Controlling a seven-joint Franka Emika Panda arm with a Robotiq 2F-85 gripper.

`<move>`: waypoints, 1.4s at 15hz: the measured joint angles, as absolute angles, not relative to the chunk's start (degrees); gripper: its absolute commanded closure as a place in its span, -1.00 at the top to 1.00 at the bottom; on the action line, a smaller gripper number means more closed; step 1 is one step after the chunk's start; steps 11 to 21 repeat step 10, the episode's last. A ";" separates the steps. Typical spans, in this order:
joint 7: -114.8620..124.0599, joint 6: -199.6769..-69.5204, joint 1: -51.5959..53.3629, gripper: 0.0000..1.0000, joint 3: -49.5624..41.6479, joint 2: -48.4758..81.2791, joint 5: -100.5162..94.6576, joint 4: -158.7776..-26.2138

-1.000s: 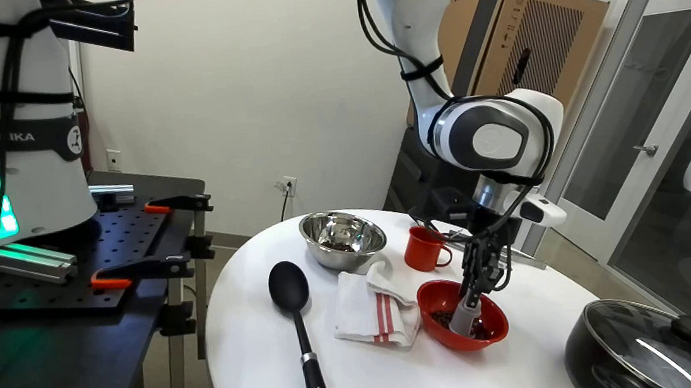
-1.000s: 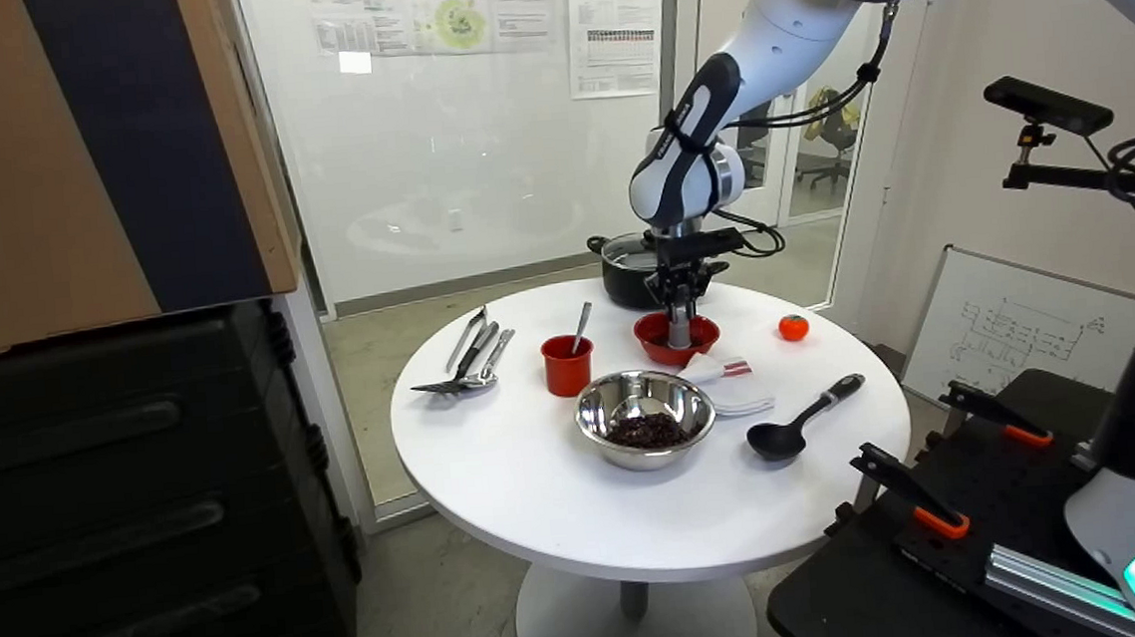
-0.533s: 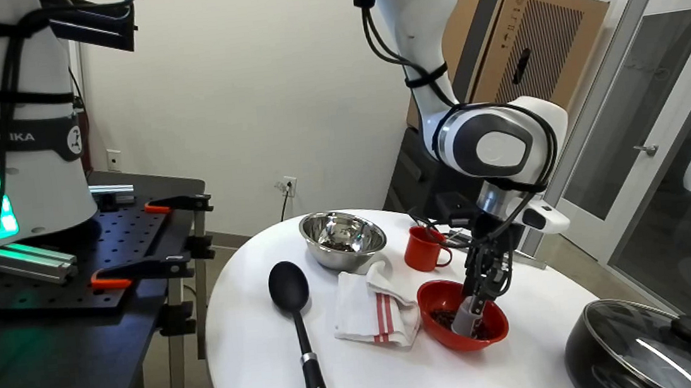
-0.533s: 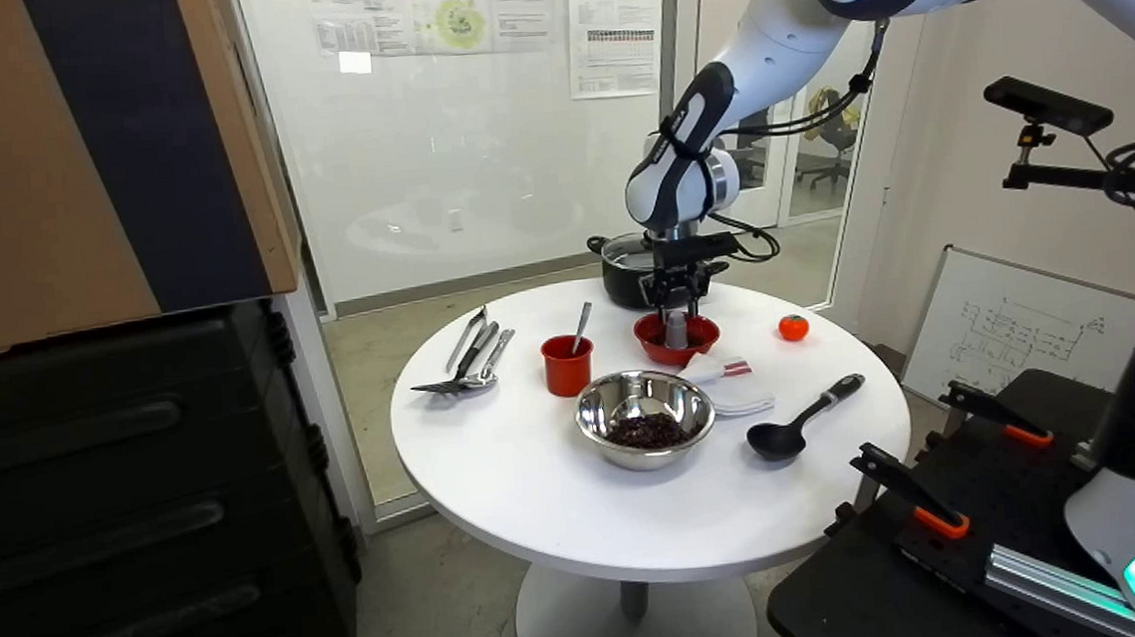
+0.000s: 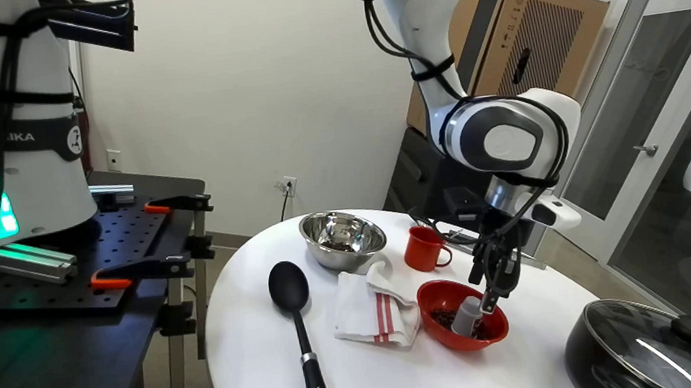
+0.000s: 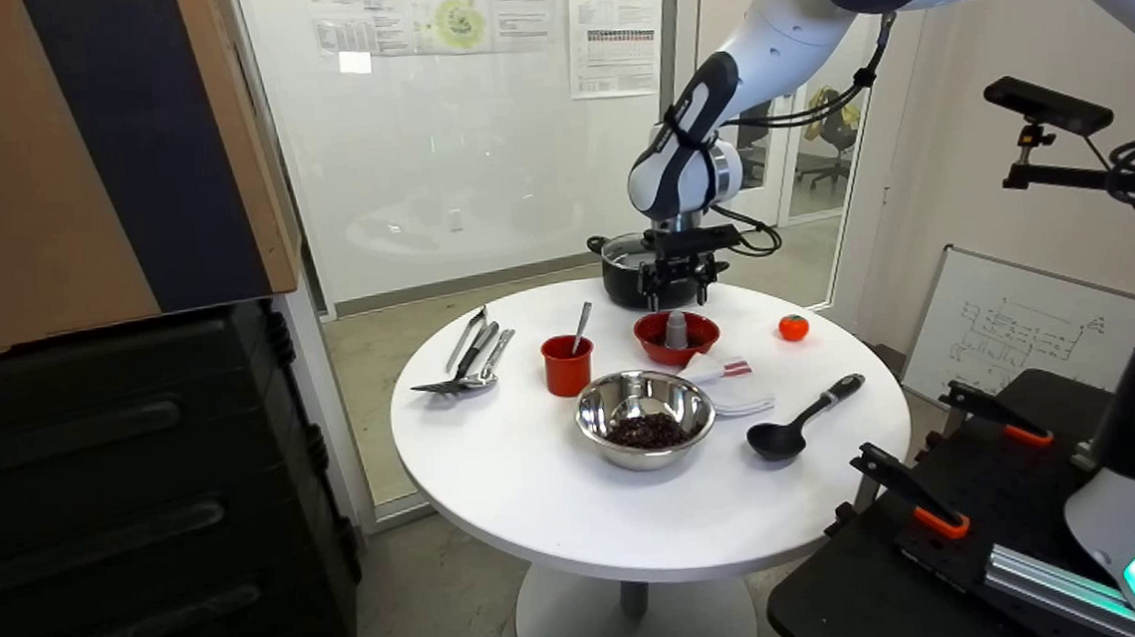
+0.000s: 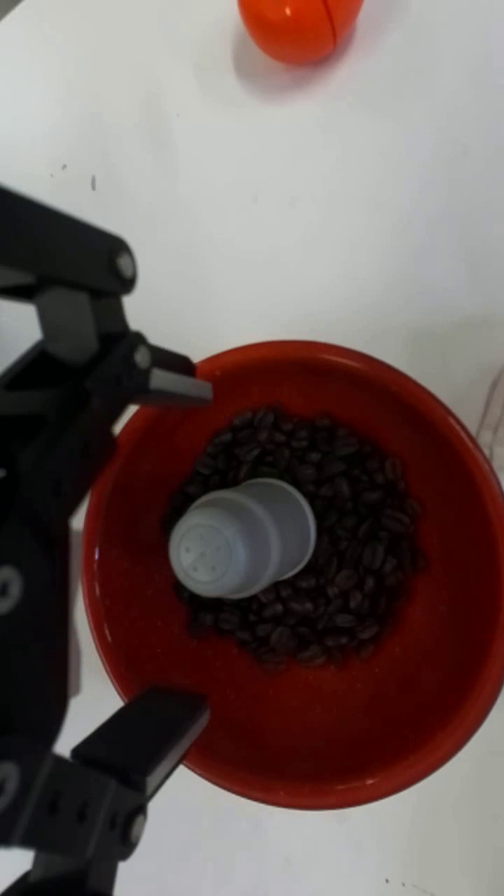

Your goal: Put the grey shaker inside the red bowl

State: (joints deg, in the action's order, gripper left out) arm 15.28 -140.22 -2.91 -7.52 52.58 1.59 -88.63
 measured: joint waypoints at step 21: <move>11.69 -140.89 -5.45 1.00 -7.32 40.10 1.82 -100.58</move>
